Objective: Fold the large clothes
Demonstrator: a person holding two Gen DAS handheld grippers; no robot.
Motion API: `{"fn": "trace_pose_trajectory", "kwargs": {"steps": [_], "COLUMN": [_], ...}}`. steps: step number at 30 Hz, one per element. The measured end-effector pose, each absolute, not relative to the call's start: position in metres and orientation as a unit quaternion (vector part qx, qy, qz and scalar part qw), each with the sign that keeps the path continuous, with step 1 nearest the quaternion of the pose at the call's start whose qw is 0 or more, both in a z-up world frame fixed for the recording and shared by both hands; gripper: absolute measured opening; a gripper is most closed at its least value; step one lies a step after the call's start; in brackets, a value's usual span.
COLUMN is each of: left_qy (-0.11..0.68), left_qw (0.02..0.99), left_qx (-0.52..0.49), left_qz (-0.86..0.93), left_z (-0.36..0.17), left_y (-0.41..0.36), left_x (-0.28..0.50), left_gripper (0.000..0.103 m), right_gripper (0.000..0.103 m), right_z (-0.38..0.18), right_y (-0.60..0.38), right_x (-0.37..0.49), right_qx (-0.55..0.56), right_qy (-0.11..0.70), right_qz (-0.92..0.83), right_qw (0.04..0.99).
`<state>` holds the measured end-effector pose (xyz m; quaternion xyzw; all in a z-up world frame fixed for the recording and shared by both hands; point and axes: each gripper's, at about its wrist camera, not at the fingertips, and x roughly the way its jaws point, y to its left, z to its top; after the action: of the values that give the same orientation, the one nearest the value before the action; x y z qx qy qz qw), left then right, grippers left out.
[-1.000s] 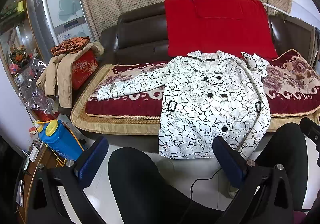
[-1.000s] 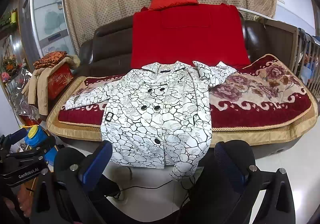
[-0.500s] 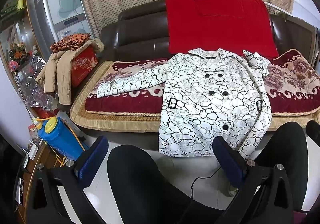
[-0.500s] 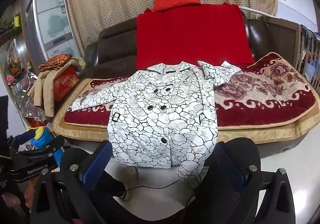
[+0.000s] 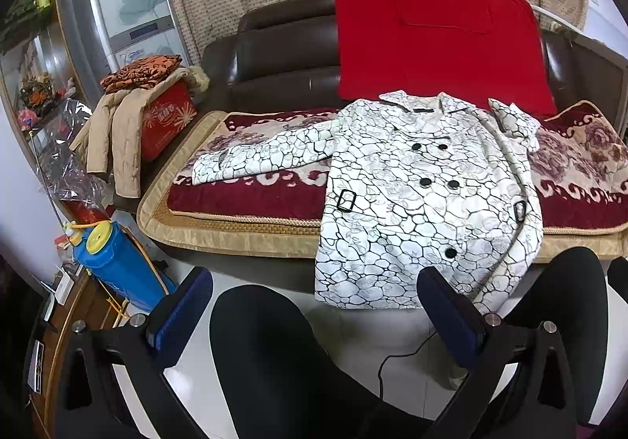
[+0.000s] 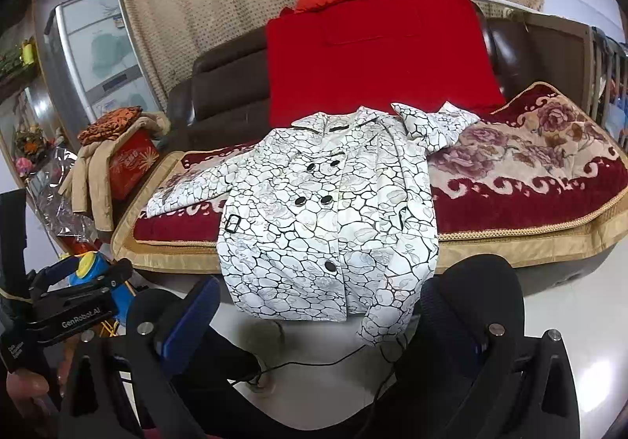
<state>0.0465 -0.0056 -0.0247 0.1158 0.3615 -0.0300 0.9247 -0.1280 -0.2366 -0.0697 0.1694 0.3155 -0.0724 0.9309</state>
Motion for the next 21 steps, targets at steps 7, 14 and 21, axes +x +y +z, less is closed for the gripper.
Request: {"fn": "trace_pose_trajectory", "kwargs": {"steps": [7,14,21], "left_qy": [0.364,0.37,0.394], "left_qw": [0.923,0.921,0.912], "left_qx": [0.12,0.121,0.11], "left_qz": [-0.02,-0.015,-0.03], "left_z": [-0.03,-0.038,-0.058], "left_y": [-0.008,-0.015,-0.028], "left_x": [0.073,0.108,0.159], "left_gripper": [0.103,0.103,0.103], "right_gripper": [0.103,0.103,0.103], "right_z": [-0.081,-0.094,-0.096], "right_y": [-0.249,-0.271,-0.299], "right_x": [-0.107,-0.074,-0.03], "right_qx": [0.183,0.213,0.211], "right_qy": [0.339,0.361,0.356], "right_qz": [-0.078,-0.083,-0.105], "right_qw": [0.92,0.904,0.904]}}
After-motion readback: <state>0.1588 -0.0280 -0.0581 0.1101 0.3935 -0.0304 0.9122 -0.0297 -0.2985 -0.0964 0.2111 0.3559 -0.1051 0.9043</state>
